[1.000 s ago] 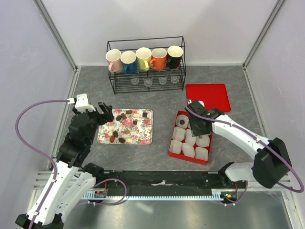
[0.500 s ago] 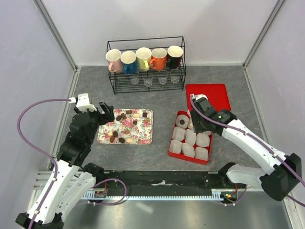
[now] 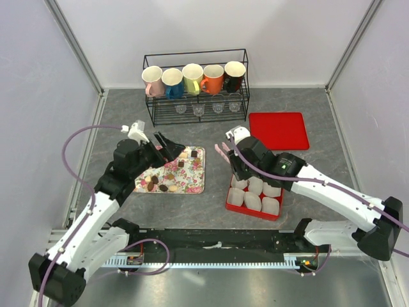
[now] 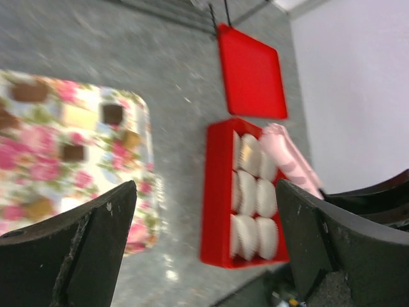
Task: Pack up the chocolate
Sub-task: Adjust the clamp.
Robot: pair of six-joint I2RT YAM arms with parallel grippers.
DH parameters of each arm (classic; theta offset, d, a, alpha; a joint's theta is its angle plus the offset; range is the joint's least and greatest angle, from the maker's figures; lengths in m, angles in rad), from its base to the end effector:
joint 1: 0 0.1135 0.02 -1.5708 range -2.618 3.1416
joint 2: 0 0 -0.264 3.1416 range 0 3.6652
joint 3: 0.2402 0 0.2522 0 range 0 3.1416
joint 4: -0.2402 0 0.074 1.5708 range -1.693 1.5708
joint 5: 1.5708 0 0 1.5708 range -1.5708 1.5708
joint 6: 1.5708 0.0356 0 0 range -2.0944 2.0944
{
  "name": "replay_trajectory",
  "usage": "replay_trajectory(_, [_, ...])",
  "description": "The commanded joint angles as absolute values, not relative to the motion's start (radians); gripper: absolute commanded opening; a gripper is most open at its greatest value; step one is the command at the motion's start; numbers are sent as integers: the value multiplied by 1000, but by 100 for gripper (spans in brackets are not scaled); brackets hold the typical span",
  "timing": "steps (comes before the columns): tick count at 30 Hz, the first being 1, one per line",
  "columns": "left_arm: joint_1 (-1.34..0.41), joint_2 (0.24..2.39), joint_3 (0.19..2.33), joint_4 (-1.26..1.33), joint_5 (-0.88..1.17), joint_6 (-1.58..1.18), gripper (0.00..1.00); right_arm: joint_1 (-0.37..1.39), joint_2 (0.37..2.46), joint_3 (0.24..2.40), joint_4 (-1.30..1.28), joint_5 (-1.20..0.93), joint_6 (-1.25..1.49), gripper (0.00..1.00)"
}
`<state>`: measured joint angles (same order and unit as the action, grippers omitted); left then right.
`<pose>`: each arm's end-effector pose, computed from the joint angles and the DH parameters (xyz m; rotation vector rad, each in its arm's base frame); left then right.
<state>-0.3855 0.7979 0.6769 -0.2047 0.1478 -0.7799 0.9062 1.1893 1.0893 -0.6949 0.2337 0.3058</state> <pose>0.1737 -0.0761 0.2975 -0.2877 1.9830 -0.9140 0.1591 0.1898 0.3162 -0.5893 2.2865 0.3214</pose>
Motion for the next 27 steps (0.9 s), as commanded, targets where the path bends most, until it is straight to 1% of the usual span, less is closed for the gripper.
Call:
replay_trajectory(1, [-428,877,664,-17,308,-985,97,946,1218,1135,-559,219,288,38])
replay_trajectory(8, [-552,945,657,93,131,-1100,98,1006,1253,1144,-480,209,278,38])
replay_trajectory(16, [-610,1032,667,121,52,-1132,98,1048,1266,1132,-417,203,273,38])
replay_trajectory(22, [-638,1052,644,132,3,-1180,95,1062,1279,1124,-376,199,262,38])
replay_trajectory(25, [-644,1060,650,137,-28,-1193,92,1068,1282,1115,-351,186,256,38])
replay_trajectory(27, [-647,1066,652,143,-32,-1198,88,1072,1285,1109,-331,176,252,38])
